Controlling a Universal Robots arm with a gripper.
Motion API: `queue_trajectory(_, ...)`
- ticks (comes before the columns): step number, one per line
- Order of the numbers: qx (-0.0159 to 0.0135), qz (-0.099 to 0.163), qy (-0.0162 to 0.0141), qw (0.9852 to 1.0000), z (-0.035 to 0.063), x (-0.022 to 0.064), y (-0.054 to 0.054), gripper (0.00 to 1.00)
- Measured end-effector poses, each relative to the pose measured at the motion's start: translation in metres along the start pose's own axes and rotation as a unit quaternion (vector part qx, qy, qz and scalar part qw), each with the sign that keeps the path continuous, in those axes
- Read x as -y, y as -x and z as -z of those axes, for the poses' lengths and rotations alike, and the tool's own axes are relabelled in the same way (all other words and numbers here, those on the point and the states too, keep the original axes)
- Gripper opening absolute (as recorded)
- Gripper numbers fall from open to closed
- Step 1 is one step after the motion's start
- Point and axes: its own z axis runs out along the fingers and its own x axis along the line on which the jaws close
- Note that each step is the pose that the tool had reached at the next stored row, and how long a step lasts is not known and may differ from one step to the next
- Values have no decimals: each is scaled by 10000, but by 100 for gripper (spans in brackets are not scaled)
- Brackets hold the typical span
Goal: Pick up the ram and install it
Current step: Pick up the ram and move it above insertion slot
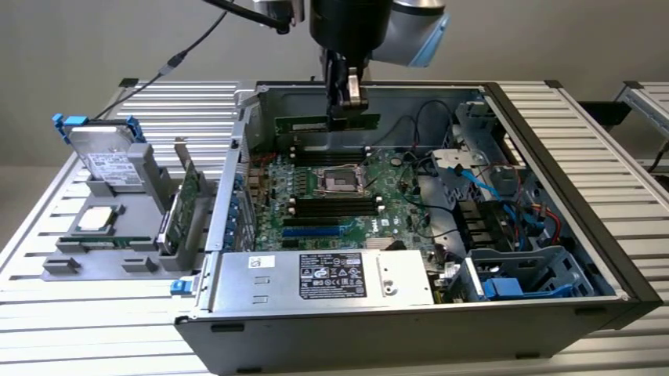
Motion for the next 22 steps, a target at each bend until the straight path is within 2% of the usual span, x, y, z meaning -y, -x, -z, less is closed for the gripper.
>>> queue_trajectory(10, 0, -112, -18, 9999, -175, 74, 32, 15)
queue_trajectory(14, -16, -150, -22, 9999, -229, 81, 49, 15)
queue_trajectory(18, -49, -179, -23, 9998, -275, 85, 71, 15)
queue_trajectory(22, -53, -198, -26, 9998, -289, 89, 97, 15)
